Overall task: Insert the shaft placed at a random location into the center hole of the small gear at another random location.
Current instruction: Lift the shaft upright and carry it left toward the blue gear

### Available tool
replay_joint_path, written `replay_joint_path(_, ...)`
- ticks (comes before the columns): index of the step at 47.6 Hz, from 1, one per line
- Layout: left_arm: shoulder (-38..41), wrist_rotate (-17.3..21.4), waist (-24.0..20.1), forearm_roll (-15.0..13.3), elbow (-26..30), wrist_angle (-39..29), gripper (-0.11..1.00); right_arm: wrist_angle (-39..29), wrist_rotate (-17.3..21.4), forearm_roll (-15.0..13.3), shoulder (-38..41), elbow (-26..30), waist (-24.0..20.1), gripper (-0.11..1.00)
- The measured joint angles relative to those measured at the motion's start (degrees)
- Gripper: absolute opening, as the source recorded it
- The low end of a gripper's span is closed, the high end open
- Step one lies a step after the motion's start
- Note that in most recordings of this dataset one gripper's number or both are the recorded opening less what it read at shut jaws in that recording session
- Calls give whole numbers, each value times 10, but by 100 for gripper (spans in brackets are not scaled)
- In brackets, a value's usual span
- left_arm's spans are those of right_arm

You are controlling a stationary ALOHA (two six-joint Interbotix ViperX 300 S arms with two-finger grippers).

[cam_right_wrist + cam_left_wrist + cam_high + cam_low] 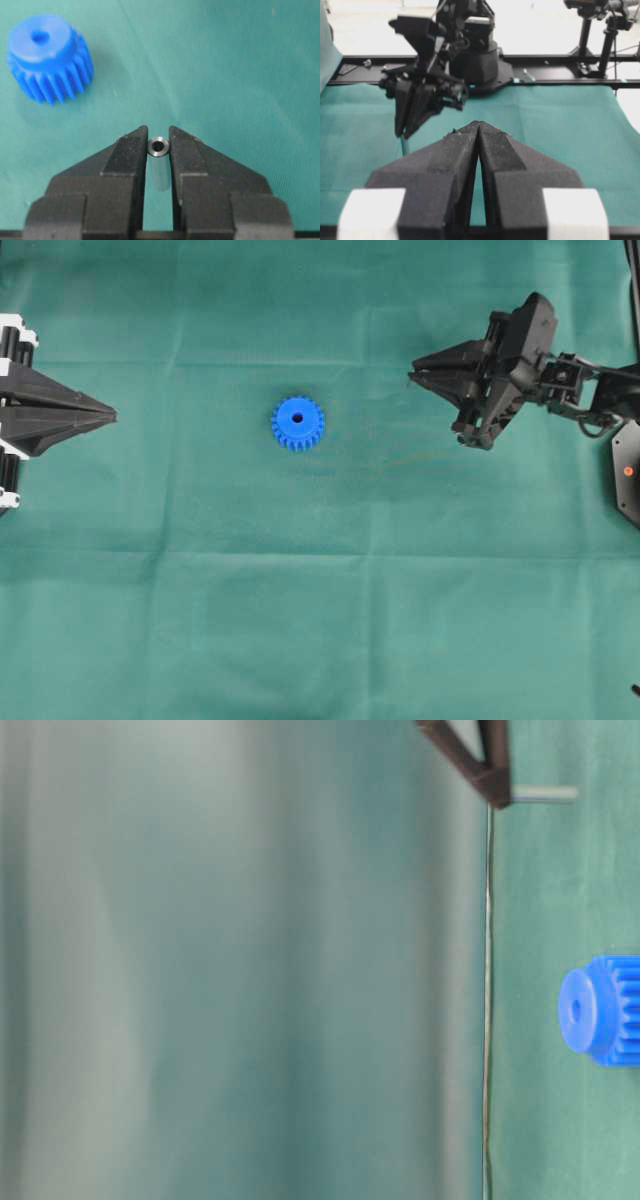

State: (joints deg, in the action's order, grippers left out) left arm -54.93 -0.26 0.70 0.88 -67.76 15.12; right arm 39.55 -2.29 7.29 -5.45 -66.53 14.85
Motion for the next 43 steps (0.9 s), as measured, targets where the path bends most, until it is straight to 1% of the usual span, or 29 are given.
replay_joint_path(6, 0, 0, 0, 0, -1, 0, 0, -68, -6, 0, -54, 11, 1, 13)
replay_joint_path(11, 1, 0, 0, 0, 0, 0, 0, -92, -10, 0, -77, 15, 1, 13)
replay_joint_path(34, 1, 0, 0, 0, -1, 0, 0, -102, -11, -1, -69, 29, 0, 13)
replay_joint_path(43, 1, 0, 0, 0, -1, 0, 0, -102, -11, -1, -41, 56, -15, 13)
